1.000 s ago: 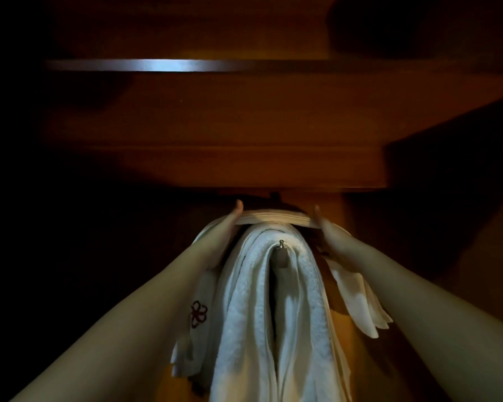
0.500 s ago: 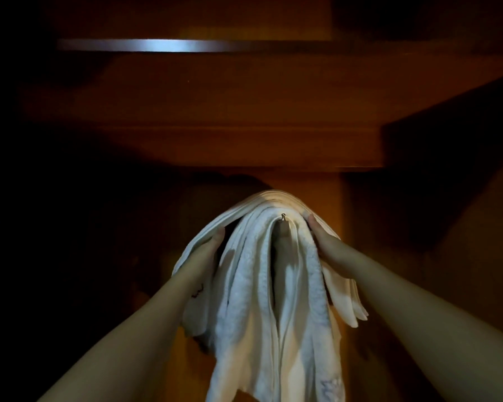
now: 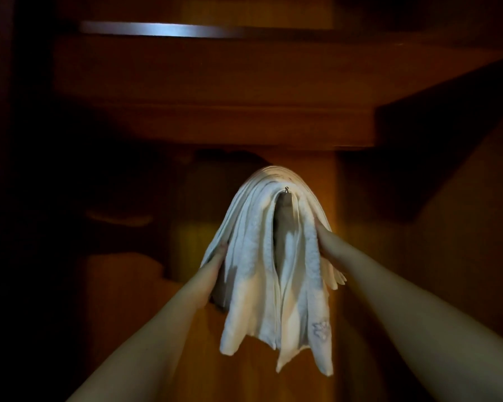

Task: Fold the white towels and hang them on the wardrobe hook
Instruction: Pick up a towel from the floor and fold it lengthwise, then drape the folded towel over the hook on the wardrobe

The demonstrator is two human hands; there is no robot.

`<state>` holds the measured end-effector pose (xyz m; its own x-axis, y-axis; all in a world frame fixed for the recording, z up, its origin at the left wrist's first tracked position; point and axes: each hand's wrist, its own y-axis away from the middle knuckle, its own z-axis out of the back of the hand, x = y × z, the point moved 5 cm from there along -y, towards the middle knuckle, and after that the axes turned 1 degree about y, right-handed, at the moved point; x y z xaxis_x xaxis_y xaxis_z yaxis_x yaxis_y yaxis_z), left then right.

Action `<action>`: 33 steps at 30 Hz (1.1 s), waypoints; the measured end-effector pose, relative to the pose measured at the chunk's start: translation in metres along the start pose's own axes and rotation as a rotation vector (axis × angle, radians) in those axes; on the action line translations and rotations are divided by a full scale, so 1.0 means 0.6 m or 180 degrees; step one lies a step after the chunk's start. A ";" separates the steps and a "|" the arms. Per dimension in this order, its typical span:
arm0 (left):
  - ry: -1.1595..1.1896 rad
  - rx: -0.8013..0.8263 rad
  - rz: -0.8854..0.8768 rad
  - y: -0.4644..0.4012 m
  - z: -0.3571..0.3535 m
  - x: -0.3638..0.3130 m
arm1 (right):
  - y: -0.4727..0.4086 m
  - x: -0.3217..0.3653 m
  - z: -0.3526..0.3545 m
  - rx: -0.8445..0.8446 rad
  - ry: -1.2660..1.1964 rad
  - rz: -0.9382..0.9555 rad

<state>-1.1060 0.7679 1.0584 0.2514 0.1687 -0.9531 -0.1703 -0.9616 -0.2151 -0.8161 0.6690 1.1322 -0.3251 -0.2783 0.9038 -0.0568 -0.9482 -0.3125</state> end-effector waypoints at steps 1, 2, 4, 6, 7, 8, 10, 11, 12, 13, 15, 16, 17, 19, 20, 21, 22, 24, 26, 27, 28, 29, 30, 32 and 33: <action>-0.0146 0.0013 -0.0003 0.017 -0.001 0.000 | 0.016 -0.003 -0.002 0.0009 0.0026 -0.0091; -0.0160 0.0094 0.0046 0.057 -0.011 -0.002 | 0.036 -0.002 -0.004 0.0005 0.0057 -0.0166; -0.0287 0.0141 0.0154 0.173 -0.044 -0.033 | 0.080 0.002 -0.006 -0.0121 0.0150 -0.0298; -0.0556 0.0182 0.0167 0.258 -0.063 -0.047 | 0.129 0.007 -0.003 -0.0367 0.0340 -0.0418; -0.0638 0.0146 0.0203 0.283 -0.062 -0.049 | 0.154 0.007 -0.002 -0.0478 0.0375 -0.0438; -0.0725 0.0167 0.0190 0.307 -0.063 -0.048 | 0.182 0.009 -0.002 -0.0565 0.0379 -0.0408; -0.0958 0.0165 0.0187 0.356 -0.062 -0.050 | 0.245 0.015 -0.004 -0.0703 0.0436 -0.0360; -0.1006 0.0178 0.0167 0.379 -0.061 -0.048 | 0.280 0.017 -0.007 -0.0740 0.0486 -0.0346; -0.1074 0.0173 0.0164 0.408 -0.059 -0.048 | 0.317 0.019 -0.011 -0.0764 0.0533 -0.0323; -0.1097 0.0242 0.0149 0.434 -0.056 -0.044 | 0.357 0.021 -0.017 -0.0775 0.0560 -0.0312; -0.1194 0.0449 0.0157 0.487 -0.057 -0.031 | 0.435 0.017 -0.030 -0.0734 0.0696 -0.0362; -0.1340 0.0504 0.0172 0.512 -0.057 -0.022 | 0.474 0.012 -0.039 -0.0669 0.0782 -0.0429; -0.1469 0.0565 0.0171 0.536 -0.059 -0.013 | 0.512 0.008 -0.047 -0.0592 0.0873 -0.0506; -0.1707 0.0686 0.0083 0.593 -0.071 0.001 | 0.586 -0.002 -0.059 -0.0476 0.1101 -0.0641; -0.1895 0.0769 0.0021 0.614 -0.078 0.011 | 0.618 -0.006 -0.063 -0.0420 0.1253 -0.0683; -0.2103 0.0885 0.0005 0.636 -0.086 0.026 | 0.654 -0.014 -0.066 -0.0343 0.1423 -0.0720; -0.2298 0.1023 0.0013 0.657 -0.095 0.044 | 0.691 -0.024 -0.066 -0.0241 0.1614 -0.0749; -0.2614 0.1350 0.0039 0.701 -0.118 0.089 | 0.766 -0.060 -0.064 0.0061 0.2002 -0.0806; -0.2934 0.1684 0.0055 0.746 -0.151 0.138 | 0.839 -0.110 -0.055 0.0335 0.2323 -0.0890; -0.3079 0.1838 0.0054 0.767 -0.169 0.164 | 0.872 -0.136 -0.048 0.0411 0.2455 -0.0934; -0.3199 0.1974 0.0055 0.787 -0.189 0.191 | 0.905 -0.161 -0.038 0.0443 0.2568 -0.0992; -0.3294 0.2108 0.0067 0.804 -0.210 0.221 | 0.937 -0.186 -0.026 0.0461 0.2659 -0.1063; -0.3377 0.2257 0.0084 0.821 -0.233 0.251 | 0.968 -0.209 -0.012 0.0481 0.2740 -0.1139; -0.3540 0.2598 0.0104 0.855 -0.285 0.311 | 1.031 -0.262 0.020 0.0516 0.2870 -0.1307; -0.3623 0.2773 0.0101 0.872 -0.313 0.340 | 1.064 -0.288 0.037 0.0514 0.2963 -0.1376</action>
<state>-0.9646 0.2586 0.7913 -0.5787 0.6289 -0.5191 -0.7852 -0.6017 0.1464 -0.7753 0.1087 0.7828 -0.9113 0.2535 0.3244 -0.2372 -0.9673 0.0896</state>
